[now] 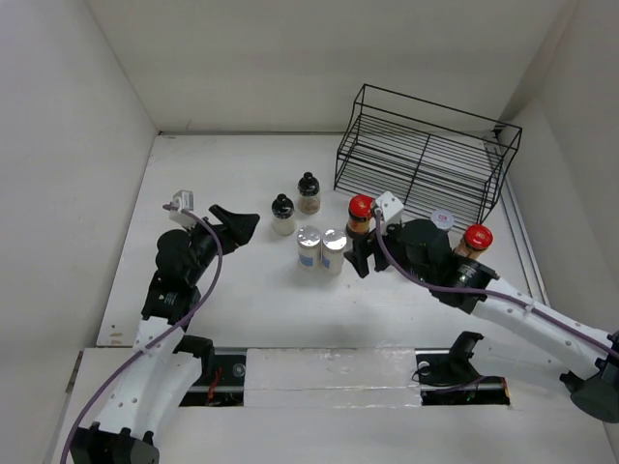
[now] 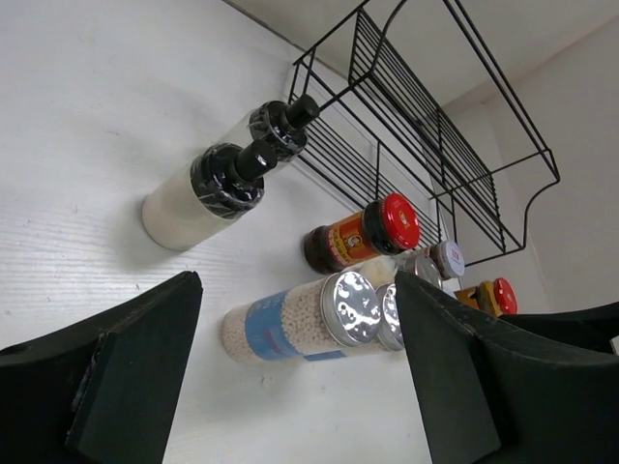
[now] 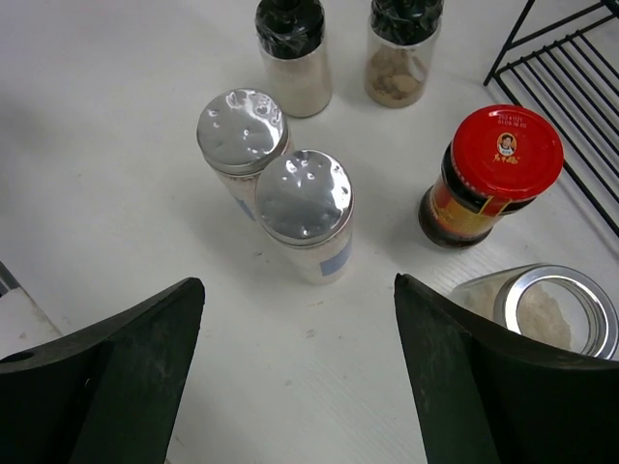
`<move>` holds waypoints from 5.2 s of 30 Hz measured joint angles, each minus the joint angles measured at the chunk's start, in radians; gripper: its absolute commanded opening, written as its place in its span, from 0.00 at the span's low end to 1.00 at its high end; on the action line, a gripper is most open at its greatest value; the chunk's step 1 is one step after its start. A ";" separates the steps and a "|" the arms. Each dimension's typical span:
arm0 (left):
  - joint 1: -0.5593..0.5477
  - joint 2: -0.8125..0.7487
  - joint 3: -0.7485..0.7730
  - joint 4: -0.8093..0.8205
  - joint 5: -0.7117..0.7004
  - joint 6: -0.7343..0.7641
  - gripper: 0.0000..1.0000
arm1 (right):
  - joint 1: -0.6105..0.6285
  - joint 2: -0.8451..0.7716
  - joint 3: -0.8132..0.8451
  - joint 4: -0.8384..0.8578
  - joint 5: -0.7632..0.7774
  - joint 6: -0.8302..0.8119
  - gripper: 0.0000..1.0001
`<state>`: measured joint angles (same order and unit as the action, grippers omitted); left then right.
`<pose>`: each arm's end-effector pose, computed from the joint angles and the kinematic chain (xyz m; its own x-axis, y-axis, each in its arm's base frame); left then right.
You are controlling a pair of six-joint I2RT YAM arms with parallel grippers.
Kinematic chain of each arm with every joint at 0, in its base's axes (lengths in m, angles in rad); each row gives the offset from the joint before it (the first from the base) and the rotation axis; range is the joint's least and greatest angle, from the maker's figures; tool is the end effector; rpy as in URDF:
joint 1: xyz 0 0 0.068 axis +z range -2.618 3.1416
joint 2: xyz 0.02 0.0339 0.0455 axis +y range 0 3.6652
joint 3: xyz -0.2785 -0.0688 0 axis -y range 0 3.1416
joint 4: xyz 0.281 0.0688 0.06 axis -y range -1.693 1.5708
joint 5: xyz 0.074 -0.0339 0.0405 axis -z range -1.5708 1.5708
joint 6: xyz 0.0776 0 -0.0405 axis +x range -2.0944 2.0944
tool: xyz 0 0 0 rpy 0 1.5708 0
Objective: Organize the condiment bottles
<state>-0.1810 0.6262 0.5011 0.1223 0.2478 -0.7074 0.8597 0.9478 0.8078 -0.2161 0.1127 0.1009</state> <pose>0.2227 -0.0601 0.3008 -0.2723 -0.5906 -0.7596 0.3142 0.6916 -0.6504 0.1931 0.2108 0.3072 -0.2953 -0.1894 -0.9364 -0.6576 0.7513 0.0554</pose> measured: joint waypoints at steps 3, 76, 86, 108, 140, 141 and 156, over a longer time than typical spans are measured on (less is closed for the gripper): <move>0.000 0.000 0.001 0.001 0.011 0.005 0.79 | 0.000 0.000 -0.011 0.000 0.007 0.000 0.85; 0.000 0.050 0.345 -0.430 -0.157 0.375 0.73 | -0.209 0.332 0.612 0.036 -0.064 -0.103 0.40; 0.000 0.051 0.345 -0.431 -0.161 0.379 0.73 | -0.507 0.843 1.246 -0.043 -0.097 -0.133 0.40; 0.000 0.060 0.345 -0.431 -0.151 0.383 0.73 | -0.607 1.187 1.593 -0.092 -0.073 -0.131 0.44; 0.000 0.079 0.345 -0.430 -0.151 0.385 0.73 | -0.624 1.347 1.568 -0.037 -0.163 -0.078 0.66; 0.000 0.078 0.345 -0.430 -0.151 0.385 0.73 | -0.625 1.348 1.568 -0.037 -0.169 -0.072 0.70; 0.000 0.077 0.345 -0.430 -0.152 0.385 0.73 | -0.625 1.264 1.580 -0.036 -0.218 -0.022 0.88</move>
<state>-0.1810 0.7036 0.8459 -0.3080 0.0959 -0.3229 0.2348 2.2116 2.3878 -0.2523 -0.1055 0.0792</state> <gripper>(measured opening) 0.737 0.932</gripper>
